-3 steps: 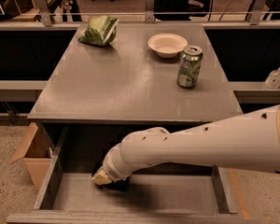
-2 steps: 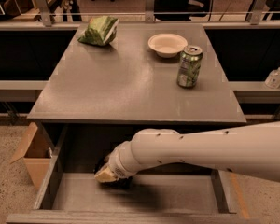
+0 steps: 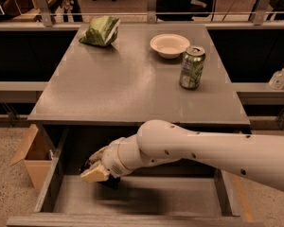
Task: Pick rxbar chocolate from top drawer and place on counter
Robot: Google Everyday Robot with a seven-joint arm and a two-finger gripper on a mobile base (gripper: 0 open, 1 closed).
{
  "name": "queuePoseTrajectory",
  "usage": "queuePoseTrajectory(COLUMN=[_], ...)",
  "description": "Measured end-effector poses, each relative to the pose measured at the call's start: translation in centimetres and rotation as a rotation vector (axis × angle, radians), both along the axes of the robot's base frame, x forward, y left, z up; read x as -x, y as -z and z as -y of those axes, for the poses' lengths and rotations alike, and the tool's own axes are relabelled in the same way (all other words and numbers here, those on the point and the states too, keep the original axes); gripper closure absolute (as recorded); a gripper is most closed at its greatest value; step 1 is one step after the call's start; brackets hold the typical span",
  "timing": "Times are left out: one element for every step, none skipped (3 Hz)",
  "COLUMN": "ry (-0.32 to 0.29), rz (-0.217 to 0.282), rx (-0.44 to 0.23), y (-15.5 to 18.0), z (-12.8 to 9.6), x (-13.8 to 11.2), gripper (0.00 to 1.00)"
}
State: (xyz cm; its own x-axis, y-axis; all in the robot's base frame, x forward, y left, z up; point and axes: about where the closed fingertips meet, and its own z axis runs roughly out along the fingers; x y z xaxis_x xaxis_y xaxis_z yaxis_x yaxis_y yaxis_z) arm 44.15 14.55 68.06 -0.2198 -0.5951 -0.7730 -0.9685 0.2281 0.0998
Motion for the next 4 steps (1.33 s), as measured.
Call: queuePoseTrajectory(ry=[-0.001,0.001,0.014,0.018], rz=[0.006,0.045,0.120,0.183], rx=[-0.011,-0.050,-0.088,-0.093], y=[-0.3,-2.4,-5.6,-8.4], z=[0.0,0.6,1.7,2.8], x=[0.1,0.2,0.4,0.2], gripper=[1.00,1.00,1.00,1.00])
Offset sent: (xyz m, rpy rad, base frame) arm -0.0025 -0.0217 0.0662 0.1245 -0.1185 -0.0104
